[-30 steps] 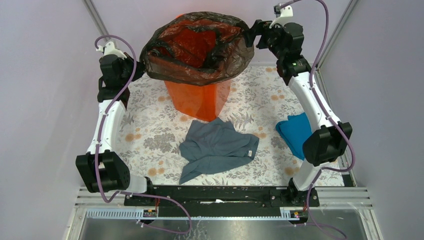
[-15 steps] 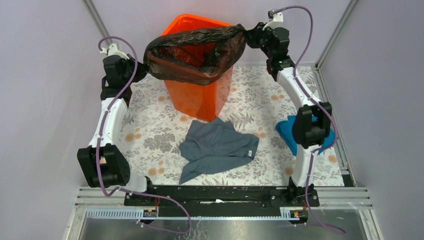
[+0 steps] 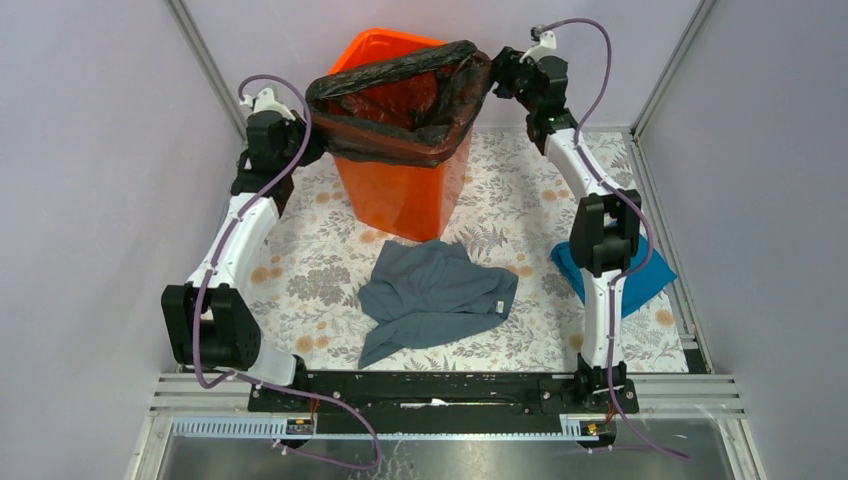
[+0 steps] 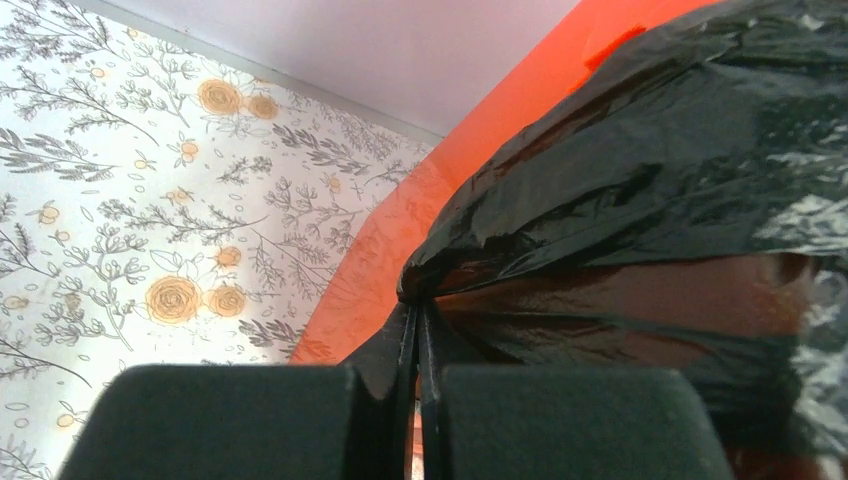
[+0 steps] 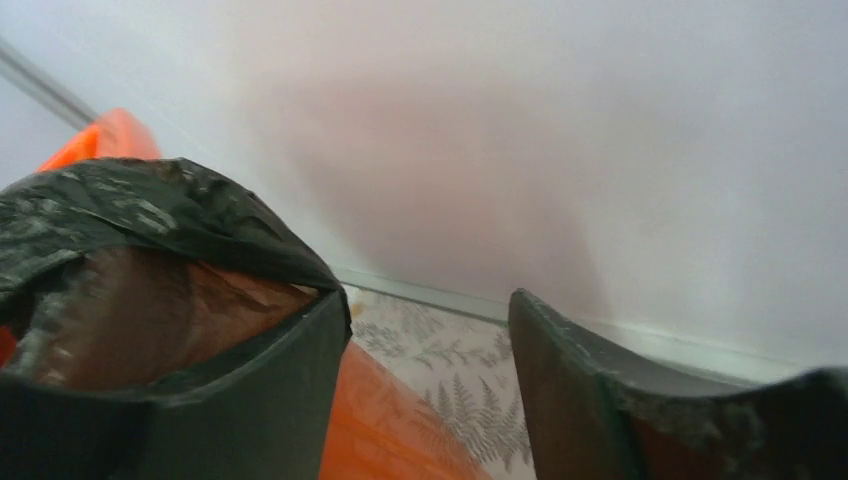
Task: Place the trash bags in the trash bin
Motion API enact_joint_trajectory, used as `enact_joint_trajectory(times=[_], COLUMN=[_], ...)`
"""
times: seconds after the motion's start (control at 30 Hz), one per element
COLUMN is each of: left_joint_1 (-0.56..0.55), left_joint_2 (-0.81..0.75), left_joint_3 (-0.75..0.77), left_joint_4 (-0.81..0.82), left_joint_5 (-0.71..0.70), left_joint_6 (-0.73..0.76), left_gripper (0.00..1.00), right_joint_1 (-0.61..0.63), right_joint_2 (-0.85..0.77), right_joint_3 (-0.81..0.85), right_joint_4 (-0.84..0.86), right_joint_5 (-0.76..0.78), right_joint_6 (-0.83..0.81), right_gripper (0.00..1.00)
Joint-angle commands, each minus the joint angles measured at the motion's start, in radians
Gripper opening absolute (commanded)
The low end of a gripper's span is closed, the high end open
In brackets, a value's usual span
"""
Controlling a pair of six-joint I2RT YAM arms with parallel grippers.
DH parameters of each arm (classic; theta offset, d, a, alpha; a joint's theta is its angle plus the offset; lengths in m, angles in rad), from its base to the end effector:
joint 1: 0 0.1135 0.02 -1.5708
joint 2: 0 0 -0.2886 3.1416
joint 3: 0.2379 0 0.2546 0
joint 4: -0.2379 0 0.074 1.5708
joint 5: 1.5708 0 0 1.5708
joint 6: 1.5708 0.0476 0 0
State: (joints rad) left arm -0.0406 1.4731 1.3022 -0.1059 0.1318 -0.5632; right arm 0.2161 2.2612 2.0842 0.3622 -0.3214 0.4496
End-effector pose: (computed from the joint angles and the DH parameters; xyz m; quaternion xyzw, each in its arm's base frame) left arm 0.3619 -0.0210 0.3847 -0.1673 0.7794 -0.2290 0.5587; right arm 0.5584 0.1380 0.3734 -0.0488 0.6405 0.3448 0.6845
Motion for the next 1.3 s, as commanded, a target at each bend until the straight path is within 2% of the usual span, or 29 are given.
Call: enact_joint_trajectory(times=[0.0,0.07,0.17,0.3,0.47,0.53,0.67,0.77,0.9,1.0,1.2,1.27], left_joint_1=[-0.116,-0.122,-0.119,-0.120,-0.119,-0.118,-0.117,-0.117,-0.119,-0.138,-0.308,-0.327], left_joint_2=[-0.023,-0.043,-0.081,-0.137,-0.250,-0.311,-0.420,-0.476,-0.447,-0.340,-0.114,-0.041], left_joint_3=[-0.016,-0.043,-0.073,-0.086,-0.104,-0.110,-0.116,-0.101,-0.014,0.139,0.394,0.473], left_joint_4=[0.013,0.005,-0.001,-0.028,-0.144,-0.195,-0.282,-0.308,-0.242,-0.218,-0.214,-0.212], left_joint_5=[-0.074,-0.114,-0.129,-0.111,-0.150,-0.177,-0.202,-0.204,-0.092,0.010,-0.095,-0.101], left_joint_6=[-0.002,-0.041,-0.073,-0.076,-0.005,0.041,0.087,0.095,0.133,0.194,0.430,0.504], left_gripper=[0.02,0.07,0.18,0.32,0.62,0.70,0.90,0.98,0.99,0.99,0.99,0.99], right_joint_1=[-0.059,-0.105,-0.150,-0.165,-0.164,-0.165,-0.162,-0.133,-0.063,0.041,0.217,0.251], right_joint_2=[-0.154,-0.195,-0.254,-0.372,-0.530,-0.614,-0.790,-0.898,-0.986,-1.009,-1.028,-1.021], right_joint_3=[0.016,0.015,0.005,-0.066,-0.190,-0.291,-0.559,-0.702,-0.835,-0.855,-0.893,-0.901], right_joint_4=[-0.215,-0.326,-0.490,-0.589,-0.655,-0.632,-0.450,-0.352,-0.241,-0.251,-0.249,-0.233], right_joint_5=[0.020,0.015,0.011,0.025,0.042,0.001,-0.176,-0.225,-0.264,-0.226,-0.131,-0.129], right_joint_6=[0.028,0.029,0.007,-0.049,-0.078,-0.051,0.092,0.178,0.298,0.309,0.296,0.302], right_gripper=[0.73,0.80,0.85,0.91,0.95,0.95,0.95,0.95,0.97,0.97,0.96,0.95])
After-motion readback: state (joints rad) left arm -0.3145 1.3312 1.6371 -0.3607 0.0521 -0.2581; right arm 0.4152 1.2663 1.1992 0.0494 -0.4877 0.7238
